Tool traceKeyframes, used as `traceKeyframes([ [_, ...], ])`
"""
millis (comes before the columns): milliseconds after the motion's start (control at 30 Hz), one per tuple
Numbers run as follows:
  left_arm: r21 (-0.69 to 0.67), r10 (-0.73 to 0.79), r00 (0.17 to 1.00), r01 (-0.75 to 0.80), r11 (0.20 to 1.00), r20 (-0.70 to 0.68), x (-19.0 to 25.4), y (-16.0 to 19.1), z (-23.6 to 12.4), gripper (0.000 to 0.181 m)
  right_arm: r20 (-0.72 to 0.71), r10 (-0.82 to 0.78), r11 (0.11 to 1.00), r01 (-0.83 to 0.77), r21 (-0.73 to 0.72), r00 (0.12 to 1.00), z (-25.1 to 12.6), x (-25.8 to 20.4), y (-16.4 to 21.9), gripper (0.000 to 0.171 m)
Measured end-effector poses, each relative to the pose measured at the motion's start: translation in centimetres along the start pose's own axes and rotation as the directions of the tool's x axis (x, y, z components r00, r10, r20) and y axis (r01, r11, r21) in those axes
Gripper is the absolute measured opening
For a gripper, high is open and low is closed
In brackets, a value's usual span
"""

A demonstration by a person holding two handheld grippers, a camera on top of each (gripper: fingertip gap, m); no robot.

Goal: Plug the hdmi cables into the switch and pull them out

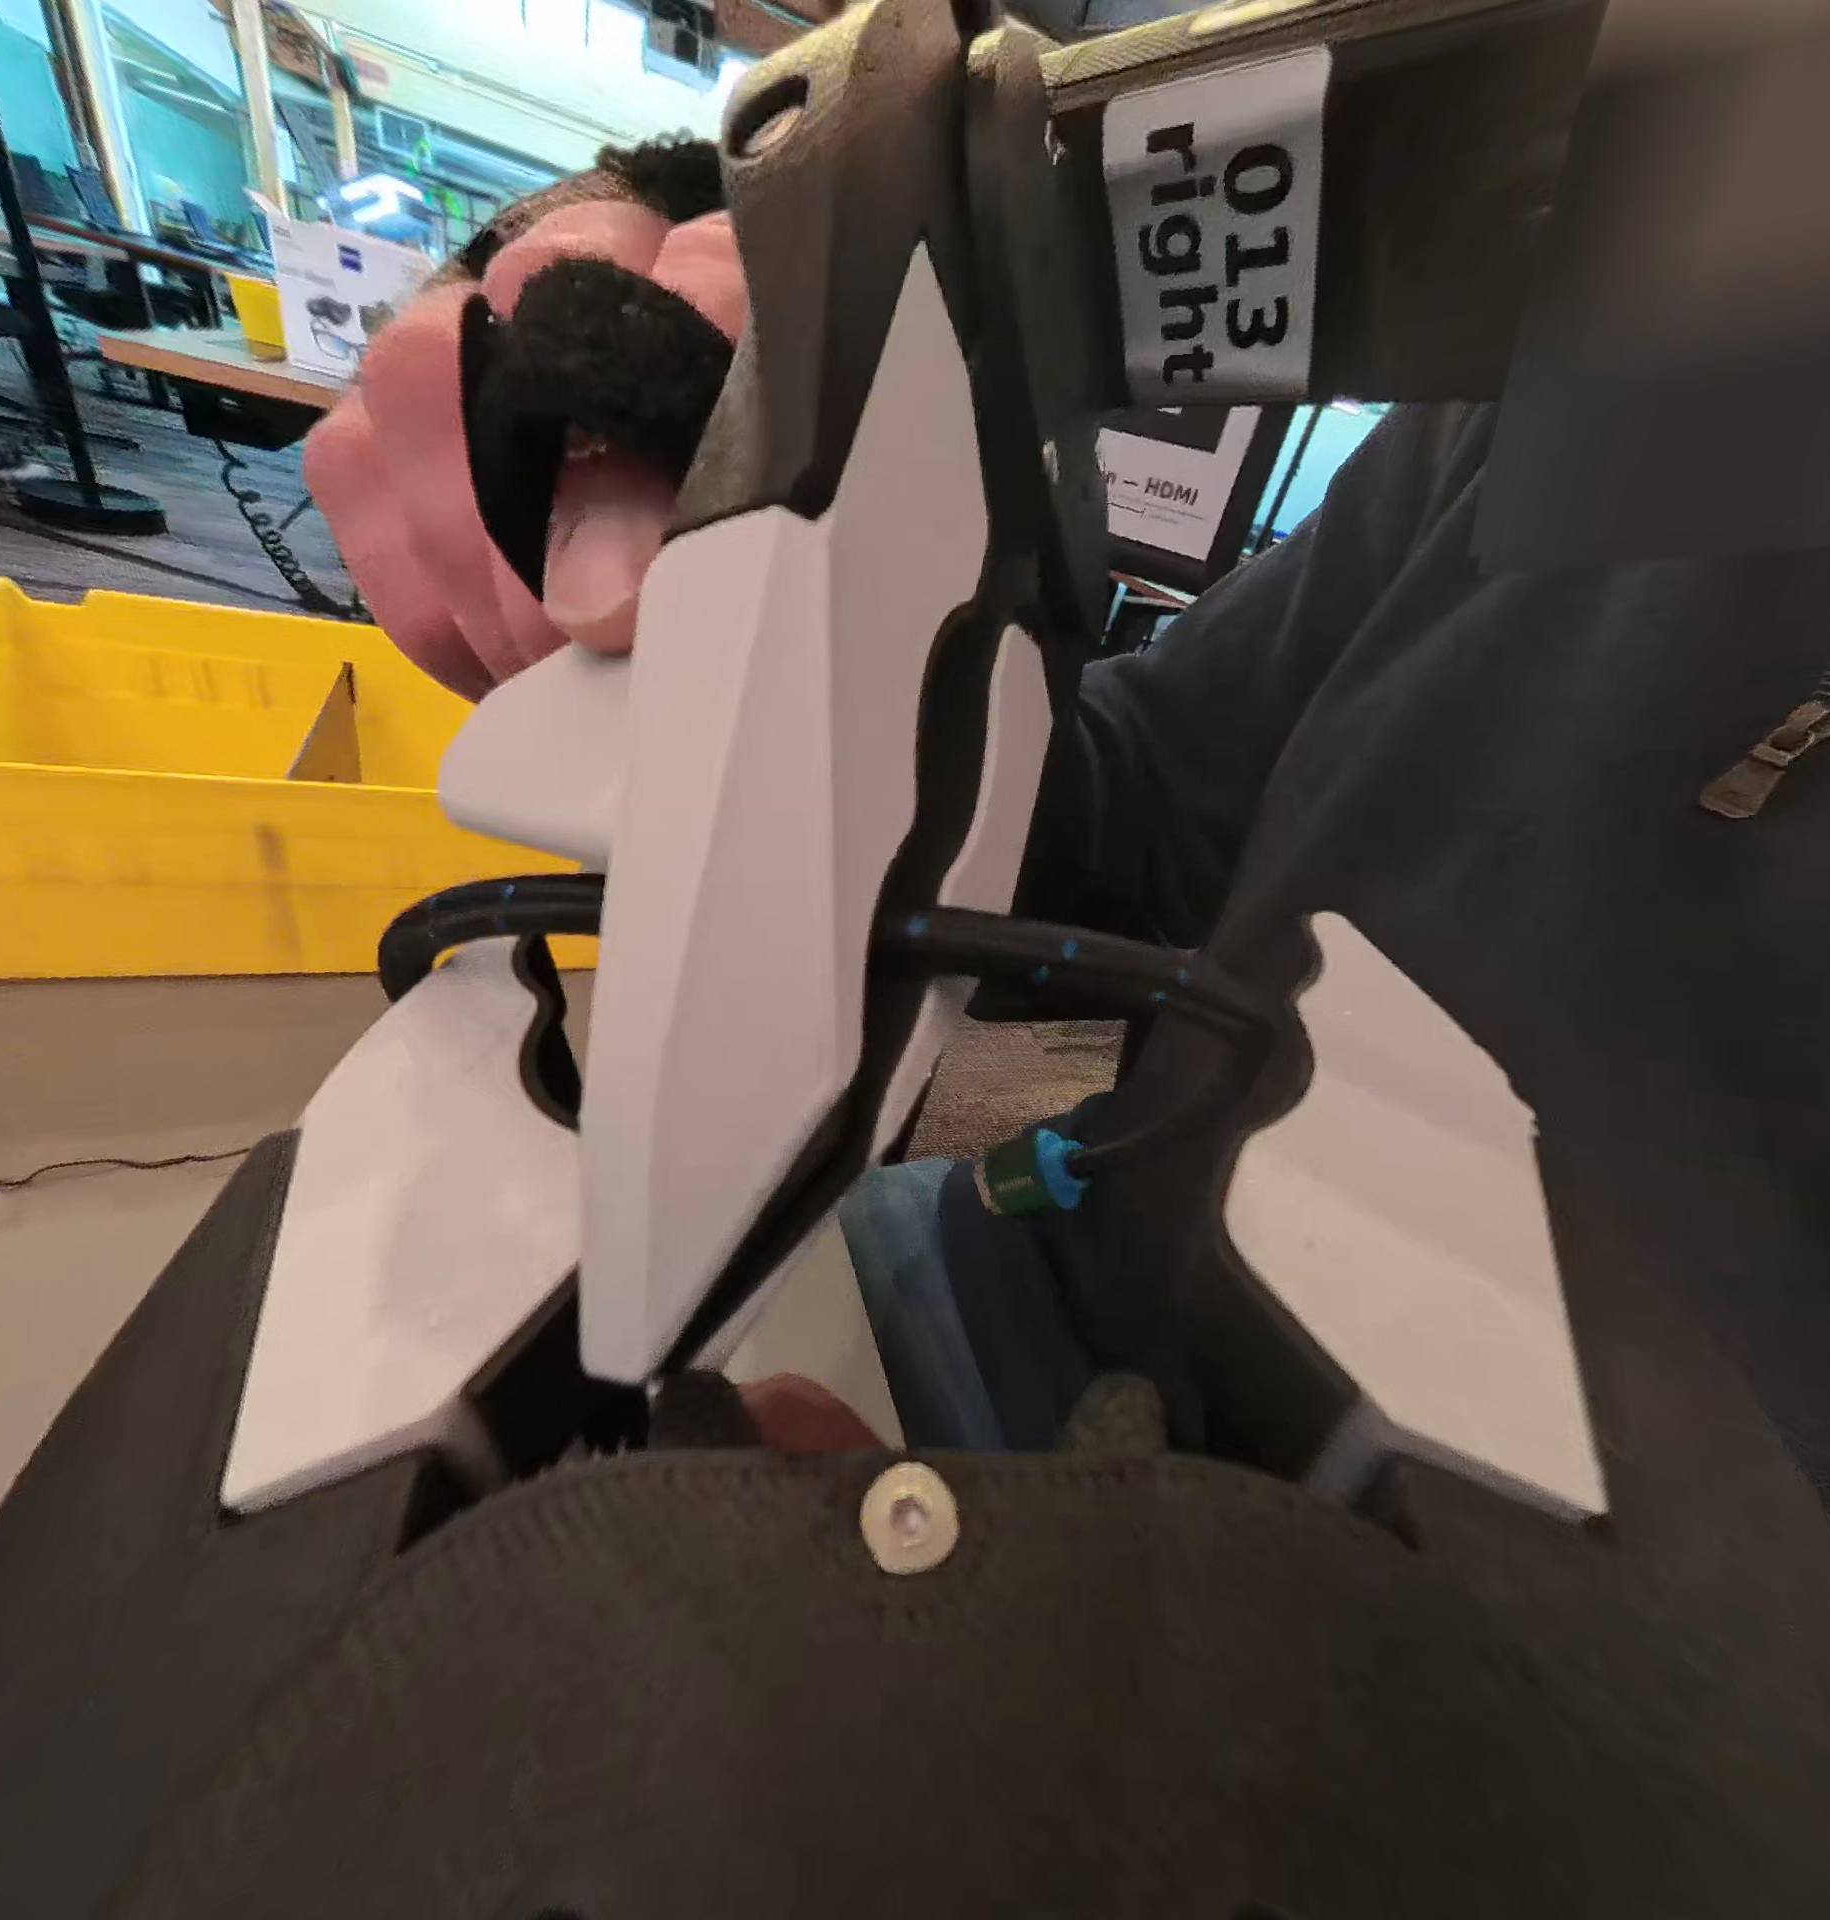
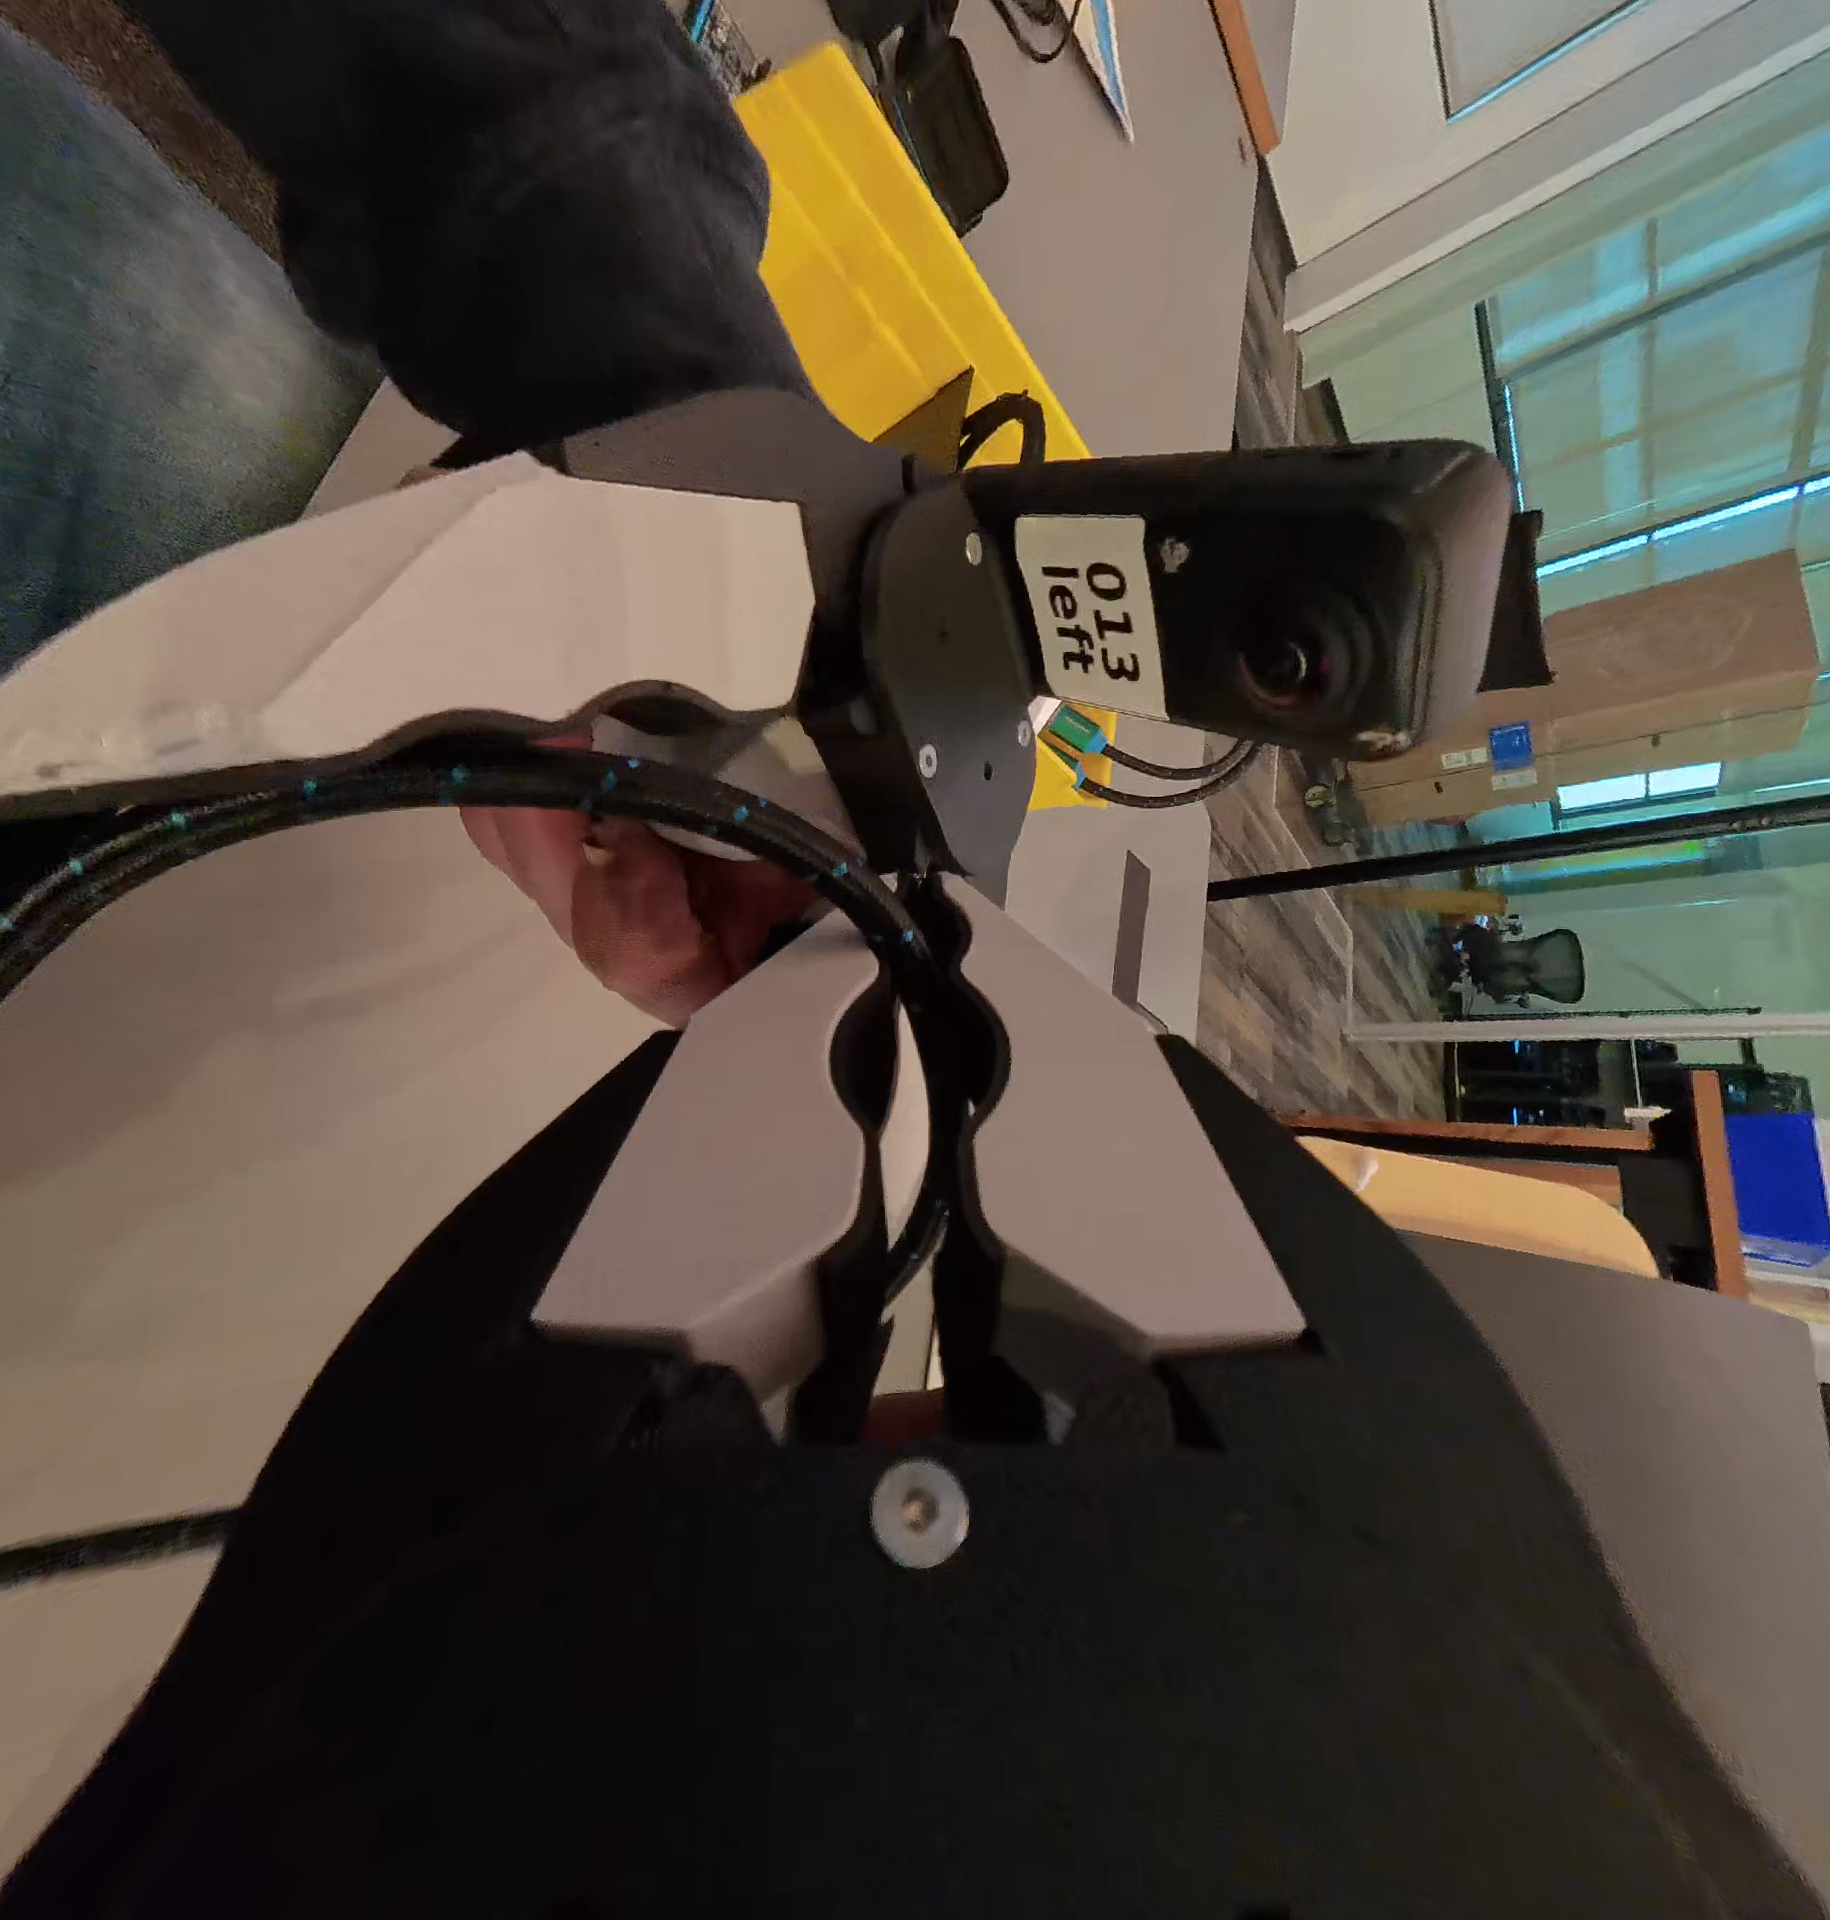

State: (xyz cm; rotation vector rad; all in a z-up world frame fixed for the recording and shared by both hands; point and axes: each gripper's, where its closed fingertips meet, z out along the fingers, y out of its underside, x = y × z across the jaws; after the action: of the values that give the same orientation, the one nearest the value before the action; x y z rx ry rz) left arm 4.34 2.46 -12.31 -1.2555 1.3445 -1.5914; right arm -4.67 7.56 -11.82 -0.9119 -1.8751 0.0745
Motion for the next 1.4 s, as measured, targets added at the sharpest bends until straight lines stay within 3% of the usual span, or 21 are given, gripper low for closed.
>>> traceKeyframes([
  [100, 0.025, 0.019, 1.000, -0.019, 0.999, 0.003, -0.1, 0.0, 0.2, 0.119, 0.004, 0.070, 0.995, -0.070, 0.070, 0.998, -0.3, 0.2, -0.3, 0.000],
  [300, 0.118, 0.030, 0.999, -0.027, 0.993, -0.019, 0.2, -0.8, 0.6, 0.062, -0.063, 0.129, 0.990, -0.125, 0.071, 0.990, -0.7, 1.5, 0.4, 0.003],
  [400, 0.123, 0.040, 0.999, -0.036, 0.992, -0.030, 0.3, -0.8, 0.6, 0.020, -0.088, 0.151, 0.988, -0.148, 0.038, 0.985, -1.1, 2.2, 1.6, 0.004],
  [500, 0.126, 0.047, 0.999, -0.046, 0.991, -0.009, 0.1, -1.1, 0.6, 0.002, -0.093, 0.194, 0.981, -0.190, 0.044, 0.977, -1.6, 2.6, 2.4, 0.005],
  [800, 0.013, 0.121, 0.982, -0.125, 0.992, 0.142, -1.0, -1.4, -0.8, 0.000, -0.120, 0.297, 0.955, -0.293, 0.046, 0.947, -2.1, 3.9, 3.6, 0.010],
  [1100, -0.076, 0.170, 0.978, -0.162, 0.984, 0.118, 0.7, -0.5, -0.5, 0.000, -0.153, 0.385, 0.921, -0.390, -0.003, 0.910, -2.6, 4.3, 7.5, 0.000],
  [1133, -0.102, 0.174, 0.973, -0.159, 0.982, 0.151, 0.1, -0.2, -0.7, 0.001, -0.171, 0.367, 0.926, -0.376, -0.025, 0.914, -2.9, 4.5, 7.6, 0.000],
  [1200, -0.102, 0.151, 0.961, -0.131, 0.986, 0.230, -1.2, -0.9, -1.4, 0.063, -0.191, 0.334, 0.938, -0.346, -0.031, 0.923, -3.3, 4.9, 7.3, 0.000],
  [1300, -0.050, 0.138, 0.937, -0.128, 0.990, 0.320, -2.3, -3.2, -3.3, 0.100, -0.209, 0.267, 0.959, -0.280, -0.036, 0.941, -3.7, 5.0, 6.3, 0.000],
  [1400, -0.014, 0.107, 0.941, -0.108, 0.994, 0.320, -2.3, -4.8, -3.5, 0.129, -0.207, 0.193, 0.978, -0.204, -0.036, 0.959, -3.2, 4.6, 4.6, 0.000],
])
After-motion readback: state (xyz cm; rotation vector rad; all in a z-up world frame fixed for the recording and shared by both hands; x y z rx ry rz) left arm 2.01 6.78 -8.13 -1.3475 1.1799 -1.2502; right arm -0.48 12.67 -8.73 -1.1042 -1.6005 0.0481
